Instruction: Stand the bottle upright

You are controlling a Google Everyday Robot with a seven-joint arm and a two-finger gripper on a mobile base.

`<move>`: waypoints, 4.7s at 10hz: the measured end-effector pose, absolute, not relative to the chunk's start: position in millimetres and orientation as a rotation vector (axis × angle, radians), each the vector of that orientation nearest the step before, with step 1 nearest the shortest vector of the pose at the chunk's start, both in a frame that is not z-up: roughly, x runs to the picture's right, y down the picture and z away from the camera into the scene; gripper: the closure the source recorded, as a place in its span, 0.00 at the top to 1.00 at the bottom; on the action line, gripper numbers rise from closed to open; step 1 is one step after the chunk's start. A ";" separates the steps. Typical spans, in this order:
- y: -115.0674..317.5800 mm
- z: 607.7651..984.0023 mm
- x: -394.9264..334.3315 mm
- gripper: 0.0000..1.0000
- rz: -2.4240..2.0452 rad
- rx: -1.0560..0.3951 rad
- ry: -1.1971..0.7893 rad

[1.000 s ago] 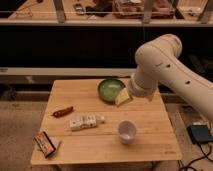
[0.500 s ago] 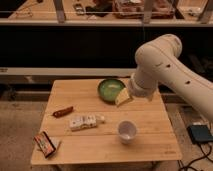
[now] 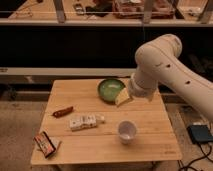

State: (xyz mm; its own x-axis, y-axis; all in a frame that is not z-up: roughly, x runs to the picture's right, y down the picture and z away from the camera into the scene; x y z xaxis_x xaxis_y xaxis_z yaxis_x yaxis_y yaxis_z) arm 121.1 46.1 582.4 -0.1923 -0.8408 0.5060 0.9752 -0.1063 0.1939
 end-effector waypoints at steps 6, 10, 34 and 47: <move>46.1 582.5 121.3 0.80 -1.681 -0.313 -0.569; 31.4 607.7 143.5 0.80 -1.546 -0.421 -0.483; -51.7 732.5 97.2 0.80 -0.366 -0.374 -0.197; -22.6 735.9 48.5 0.80 -0.203 -0.320 -0.640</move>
State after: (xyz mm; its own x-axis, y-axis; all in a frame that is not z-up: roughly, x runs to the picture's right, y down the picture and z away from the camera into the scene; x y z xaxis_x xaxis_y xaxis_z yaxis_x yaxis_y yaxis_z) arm 48.5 -22.6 735.9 0.7848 -0.0868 0.6137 0.2825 0.9314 -0.2295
